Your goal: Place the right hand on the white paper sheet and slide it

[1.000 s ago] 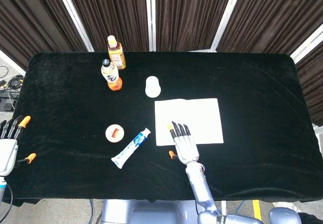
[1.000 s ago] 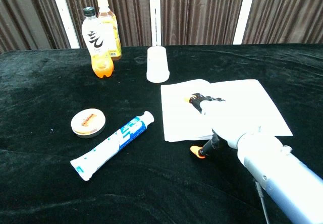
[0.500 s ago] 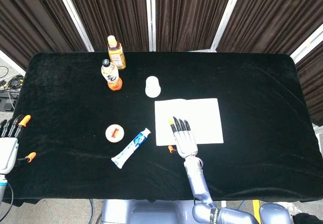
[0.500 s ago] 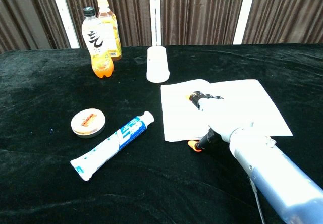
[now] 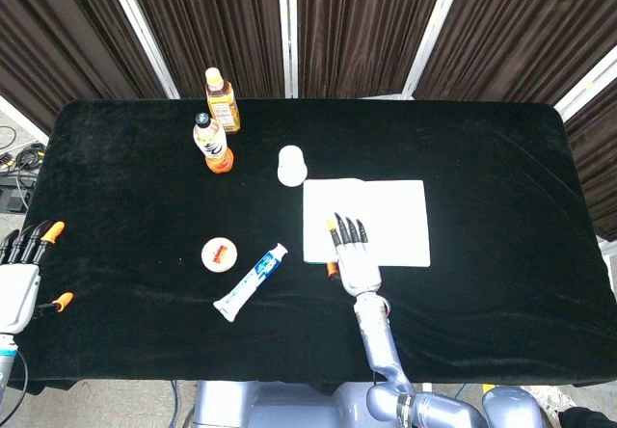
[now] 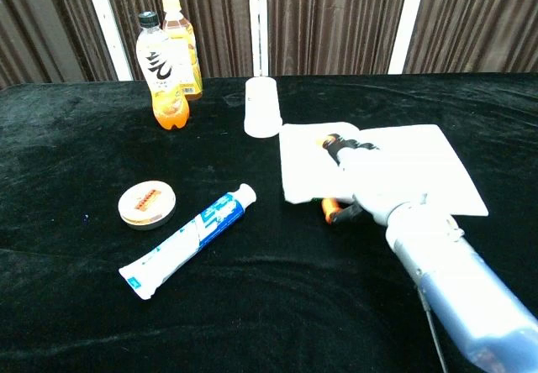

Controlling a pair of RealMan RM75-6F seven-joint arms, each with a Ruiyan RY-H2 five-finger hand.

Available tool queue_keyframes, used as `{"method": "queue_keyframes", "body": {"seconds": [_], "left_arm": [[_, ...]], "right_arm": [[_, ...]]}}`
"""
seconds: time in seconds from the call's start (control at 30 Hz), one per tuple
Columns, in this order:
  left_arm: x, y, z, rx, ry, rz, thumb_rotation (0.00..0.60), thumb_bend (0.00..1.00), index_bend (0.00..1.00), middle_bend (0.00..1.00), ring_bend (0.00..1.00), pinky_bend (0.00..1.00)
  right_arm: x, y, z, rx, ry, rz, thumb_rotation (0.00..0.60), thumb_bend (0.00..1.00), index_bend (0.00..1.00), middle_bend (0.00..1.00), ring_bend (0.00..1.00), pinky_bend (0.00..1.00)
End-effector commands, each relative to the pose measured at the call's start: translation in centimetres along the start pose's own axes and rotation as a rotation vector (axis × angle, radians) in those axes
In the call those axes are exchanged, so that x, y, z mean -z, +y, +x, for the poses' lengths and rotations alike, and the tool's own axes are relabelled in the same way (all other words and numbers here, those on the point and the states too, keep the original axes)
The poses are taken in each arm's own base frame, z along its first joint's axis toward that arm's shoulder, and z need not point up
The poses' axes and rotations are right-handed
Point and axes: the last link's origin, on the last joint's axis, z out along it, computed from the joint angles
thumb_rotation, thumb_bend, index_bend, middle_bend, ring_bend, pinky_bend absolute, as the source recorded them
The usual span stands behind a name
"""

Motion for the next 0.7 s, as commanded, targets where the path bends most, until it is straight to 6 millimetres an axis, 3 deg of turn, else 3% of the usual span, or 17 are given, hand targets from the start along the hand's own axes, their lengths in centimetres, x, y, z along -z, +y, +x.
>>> {"method": "queue_keyframes", "body": {"seconds": [0.03,0.4,0.57,0.63,0.7], "left_arm": [[0.0,0.1,0.0,-0.001,-0.002,-0.002,0.600,0.14,0.00,0.00,0.00,0.00],[0.3,0.4,-0.2,-0.005,0.000,-0.013,0.600,0.15,0.00,0.00,0.00,0.00],[0.6,0.8,-0.2,-0.017,0.002,-0.024,0.600,0.15,0.00,0.00,0.00,0.00],[0.8,1.0,-0.2,-0.019,0.006,-0.032,0.600,0.15,0.00,0.00,0.00,0.00],[1.2,1.4,-0.1,-0.020,0.015,-0.047,0.600,0.15,0.00,0.00,0.00,0.00]], "right_arm": [[0.1,0.0,0.4,-0.017,0.041,0.004,0.600,0.50,0.00,0.00,0.00,0.00],[0.4,2.6,3.8,-0.027,0.157,-0.074,0.600,0.50,0.00,0.00,0.00,0.00],[1.0,5.4,5.7,-0.018,0.193,-0.139,0.600,0.47,0.00,0.00,0.00,0.00],[1.6,7.0,6.4,-0.025,0.193,-0.179,0.600,0.46,0.00,0.00,0.00,0.00],[3.0,9.8,7.5,-0.027,0.210,-0.237,0.600,0.44,0.00,0.00,0.00,0.00]]}}
